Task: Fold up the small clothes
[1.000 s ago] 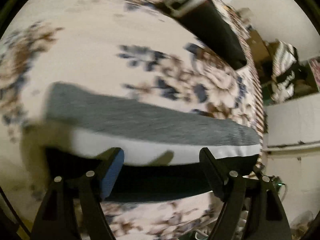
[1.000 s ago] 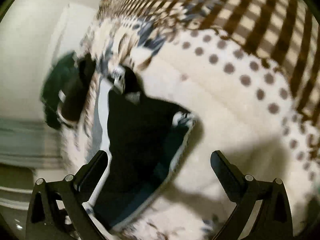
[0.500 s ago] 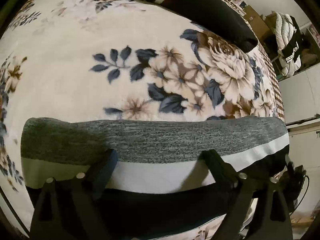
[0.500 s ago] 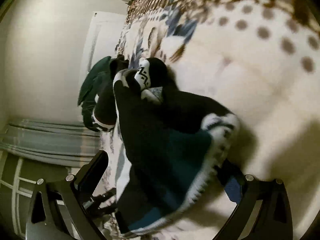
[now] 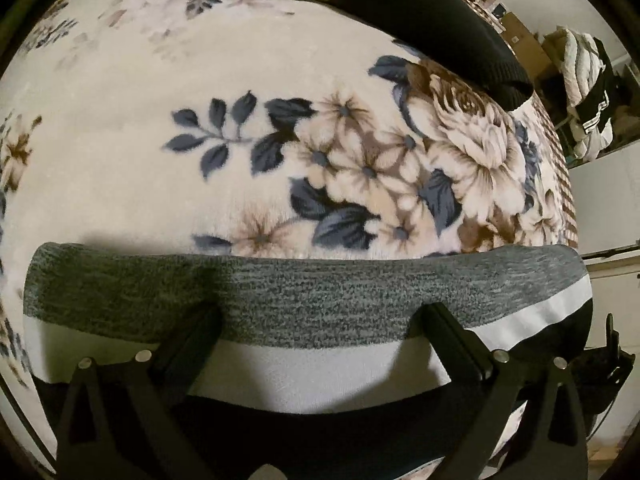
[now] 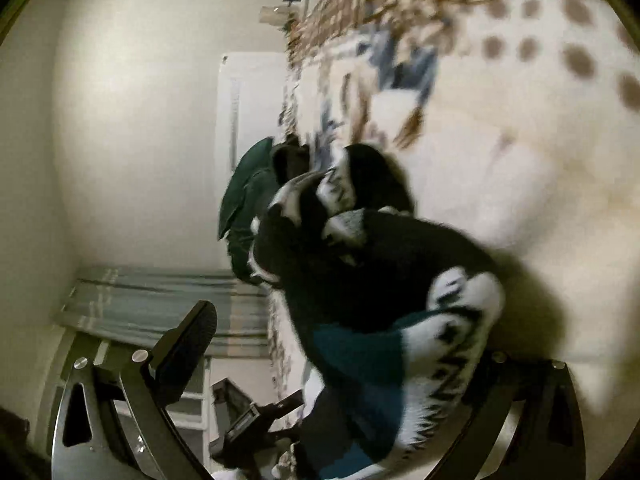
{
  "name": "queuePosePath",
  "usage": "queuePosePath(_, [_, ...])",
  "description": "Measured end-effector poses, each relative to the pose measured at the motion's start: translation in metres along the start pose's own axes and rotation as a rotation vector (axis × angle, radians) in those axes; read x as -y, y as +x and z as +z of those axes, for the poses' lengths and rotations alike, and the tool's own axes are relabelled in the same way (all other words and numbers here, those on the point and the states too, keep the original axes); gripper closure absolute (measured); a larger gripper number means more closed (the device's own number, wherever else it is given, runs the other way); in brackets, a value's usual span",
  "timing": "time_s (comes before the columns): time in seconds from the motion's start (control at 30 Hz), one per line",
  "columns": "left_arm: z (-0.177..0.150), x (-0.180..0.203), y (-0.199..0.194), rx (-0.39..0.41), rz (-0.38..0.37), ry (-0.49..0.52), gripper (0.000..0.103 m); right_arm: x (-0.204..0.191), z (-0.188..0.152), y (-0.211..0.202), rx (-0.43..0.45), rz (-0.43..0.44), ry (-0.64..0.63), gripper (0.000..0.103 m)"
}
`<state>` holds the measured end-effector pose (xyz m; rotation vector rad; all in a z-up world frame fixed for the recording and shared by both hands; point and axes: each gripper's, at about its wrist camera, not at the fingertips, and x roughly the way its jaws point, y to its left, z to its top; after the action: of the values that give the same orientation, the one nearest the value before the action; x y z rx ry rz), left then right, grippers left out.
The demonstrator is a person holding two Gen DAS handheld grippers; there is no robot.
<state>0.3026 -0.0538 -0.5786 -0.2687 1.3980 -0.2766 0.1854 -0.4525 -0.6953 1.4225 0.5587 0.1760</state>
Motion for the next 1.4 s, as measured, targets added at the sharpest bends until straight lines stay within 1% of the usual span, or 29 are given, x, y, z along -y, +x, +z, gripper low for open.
queuePosePath(0.07, [-0.001, -0.001, -0.002, -0.007, -0.007, 0.006, 0.000, -0.010, 0.004, 0.008, -0.030, -0.011, -0.046, 0.000])
queuePosePath(0.1, [-0.001, -0.002, -0.002, -0.011, -0.013, 0.009, 0.000, -0.015, 0.002, 0.016, -0.065, -0.042, -0.078, 0.001])
queuePosePath(0.13, [-0.001, -0.003, -0.003, -0.015, -0.018, 0.010, 0.000, -0.014, -0.003, 0.023, -0.102, -0.105, -0.109, 0.004])
queuePosePath(0.17, [-0.001, -0.004, -0.004, -0.018, -0.023, 0.010, 0.000, -0.010, -0.013, 0.016, -0.110, -0.142, -0.109, 0.008])
queuePosePath(0.23, [0.000, -0.006, -0.005, -0.021, -0.034, 0.004, 0.000, -0.001, -0.019, 0.013, -0.092, -0.177, -0.102, 0.027])
queuePosePath(0.3, [0.000, -0.008, -0.006, -0.020, -0.040, 0.001, 0.000, 0.006, -0.016, 0.008, -0.052, -0.157, -0.059, 0.028])
queuePosePath(0.33, [-0.001, -0.008, -0.006, -0.019, -0.039, 0.003, 0.000, 0.009, -0.013, 0.005, -0.010, -0.119, -0.013, 0.027])
queuePosePath(0.37, [-0.001, -0.007, -0.006, -0.018, -0.037, 0.007, 0.000, 0.008, -0.007, 0.008, 0.013, -0.084, 0.010, 0.026])
queuePosePath(0.43, [-0.003, -0.006, -0.006, -0.014, -0.028, 0.022, 0.000, 0.002, 0.002, 0.016, 0.045, -0.034, 0.009, 0.026])
queuePosePath(0.47, [-0.003, -0.004, -0.005, -0.013, -0.025, 0.026, 0.000, -0.004, 0.007, 0.024, 0.049, -0.029, -0.013, 0.026])
queuePosePath(0.5, [-0.004, -0.003, -0.005, -0.011, -0.022, 0.032, 0.000, -0.009, 0.010, 0.031, 0.042, -0.040, -0.038, 0.026])
queuePosePath(0.57, [-0.003, -0.002, -0.004, -0.011, -0.020, 0.034, 0.000, -0.017, 0.015, 0.048, 0.018, -0.093, -0.092, 0.025])
queuePosePath(0.63, [-0.003, -0.002, -0.004, -0.012, -0.020, 0.032, 0.000, -0.014, 0.019, 0.060, -0.003, -0.130, -0.098, 0.026])
queuePosePath(0.67, [-0.003, -0.002, -0.004, -0.012, -0.020, 0.033, 0.000, -0.013, 0.019, 0.062, -0.007, -0.135, -0.100, 0.026])
queuePosePath(0.7, [-0.003, -0.002, -0.004, -0.011, -0.019, 0.032, 0.000, -0.013, 0.019, 0.063, -0.010, -0.138, -0.102, 0.033])
queuePosePath(0.73, [-0.003, -0.002, -0.004, -0.010, -0.019, 0.031, 0.000, -0.013, 0.019, 0.063, -0.010, -0.171, -0.098, 0.047])
queuePosePath(0.8, [-0.003, -0.002, -0.004, -0.006, -0.019, 0.032, 0.000, -0.008, 0.019, 0.061, 0.003, -0.191, -0.066, 0.056])
queuePosePath(0.87, [-0.004, -0.002, -0.005, -0.001, -0.018, 0.034, 0.000, -0.005, 0.018, 0.053, 0.024, -0.209, -0.035, 0.059])
queuePosePath(1.03, [-0.005, -0.003, -0.007, 0.011, -0.033, 0.029, 0.000, -0.033, 0.004, 0.047, 0.063, -0.285, -0.063, 0.062])
queuePosePath(1.1, [-0.006, -0.005, -0.008, 0.019, -0.042, 0.021, 0.000, -0.051, -0.003, 0.051, 0.080, -0.350, -0.130, 0.062])
queuePosePath(1.2, [-0.009, -0.006, -0.012, 0.037, -0.054, 0.027, 0.000, -0.095, -0.020, 0.057, 0.101, -0.451, -0.309, 0.063])
queuePosePath(1.23, [-0.010, -0.007, -0.013, 0.042, -0.058, 0.032, 0.000, -0.115, -0.031, 0.063, 0.105, -0.491, -0.394, 0.063])
queuePosePath(1.33, [-0.015, -0.011, -0.020, 0.052, -0.086, 0.031, 0.000, -0.156, -0.062, 0.081, 0.099, -0.570, -0.586, 0.063])
queuePosePath(1.4, [-0.018, -0.019, -0.033, 0.060, -0.127, -0.007, 0.000, -0.180, -0.085, 0.091, 0.086, -0.607, -0.692, 0.063])
